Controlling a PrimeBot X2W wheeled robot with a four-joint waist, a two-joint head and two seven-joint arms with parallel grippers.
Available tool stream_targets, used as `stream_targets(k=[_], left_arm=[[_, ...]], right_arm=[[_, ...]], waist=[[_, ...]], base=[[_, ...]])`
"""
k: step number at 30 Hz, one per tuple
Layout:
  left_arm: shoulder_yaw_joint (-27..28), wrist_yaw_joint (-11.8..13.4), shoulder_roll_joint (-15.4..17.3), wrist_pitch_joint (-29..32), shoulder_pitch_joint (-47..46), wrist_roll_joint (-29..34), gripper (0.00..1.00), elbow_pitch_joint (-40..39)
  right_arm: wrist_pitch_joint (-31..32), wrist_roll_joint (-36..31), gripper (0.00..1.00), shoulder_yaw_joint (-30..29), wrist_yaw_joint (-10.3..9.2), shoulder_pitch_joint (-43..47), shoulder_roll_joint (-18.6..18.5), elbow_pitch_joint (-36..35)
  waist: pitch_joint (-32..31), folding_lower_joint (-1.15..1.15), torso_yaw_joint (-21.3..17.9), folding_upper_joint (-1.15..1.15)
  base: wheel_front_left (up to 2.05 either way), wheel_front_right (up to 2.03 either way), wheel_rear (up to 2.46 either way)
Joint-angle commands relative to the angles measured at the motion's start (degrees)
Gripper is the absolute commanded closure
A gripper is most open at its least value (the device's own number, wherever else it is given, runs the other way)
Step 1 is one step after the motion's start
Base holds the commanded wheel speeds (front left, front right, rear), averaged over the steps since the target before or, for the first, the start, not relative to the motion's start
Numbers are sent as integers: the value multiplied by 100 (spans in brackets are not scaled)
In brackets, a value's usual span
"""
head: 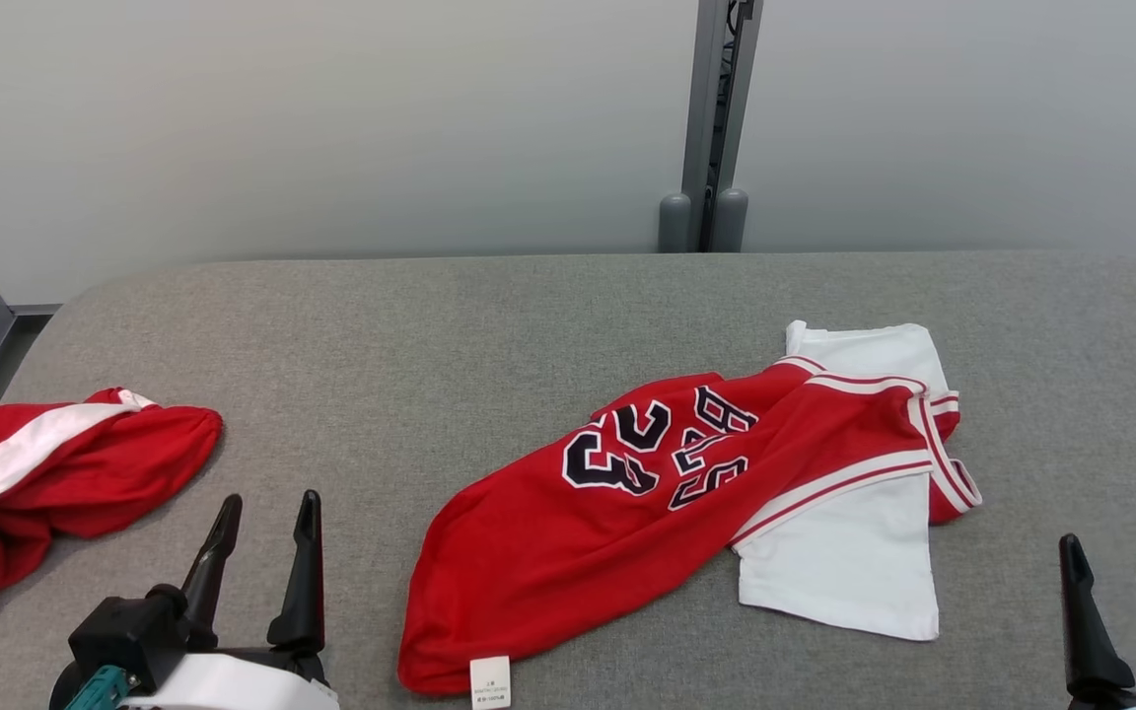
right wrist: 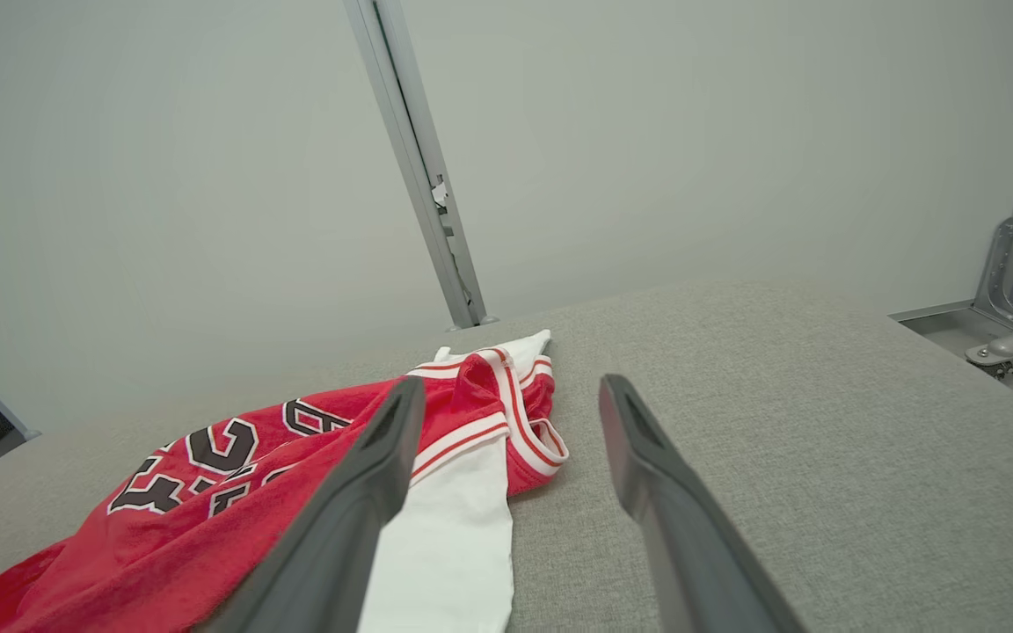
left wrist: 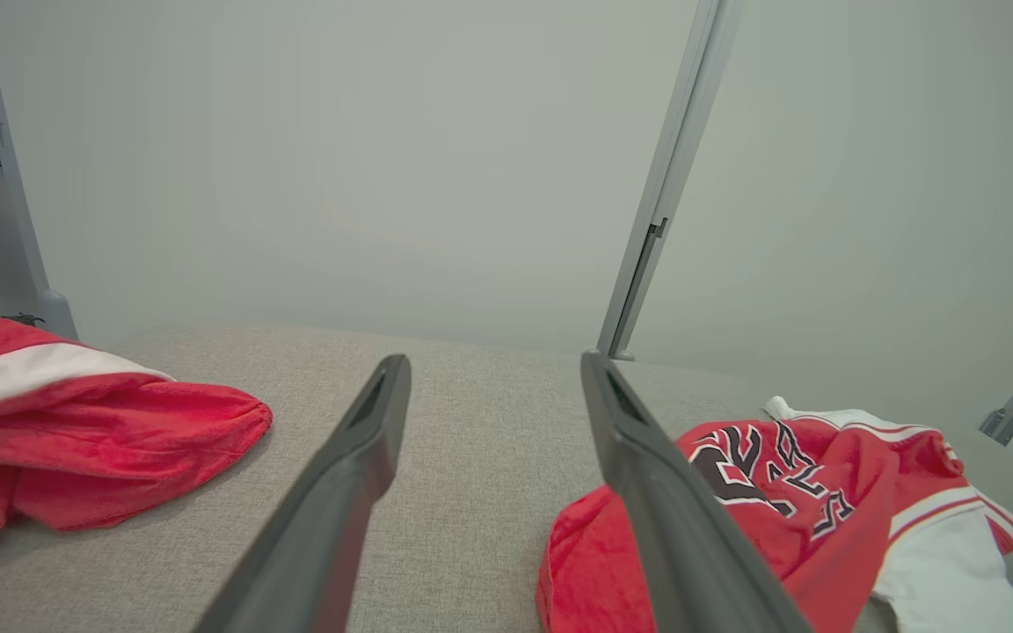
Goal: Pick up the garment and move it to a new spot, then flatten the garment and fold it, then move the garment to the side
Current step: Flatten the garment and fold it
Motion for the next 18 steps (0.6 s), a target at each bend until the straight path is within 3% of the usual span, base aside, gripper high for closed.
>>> stream_targets(k=[1, 18], left_arm=[[64, -49, -16, -25, 35, 65, 0, 2], [138, -262, -163, 40, -73, 209, 0, 151]], right_arm=[[-17, -54, 0, 12, 5, 2, -11, 25], [304, -218, 0, 89, 5, -201, -103, 160]], waist=[[3, 0, -5, 0], [43, 0, -18, 0]], base=[[0, 0, 0], [0, 0, 0]])
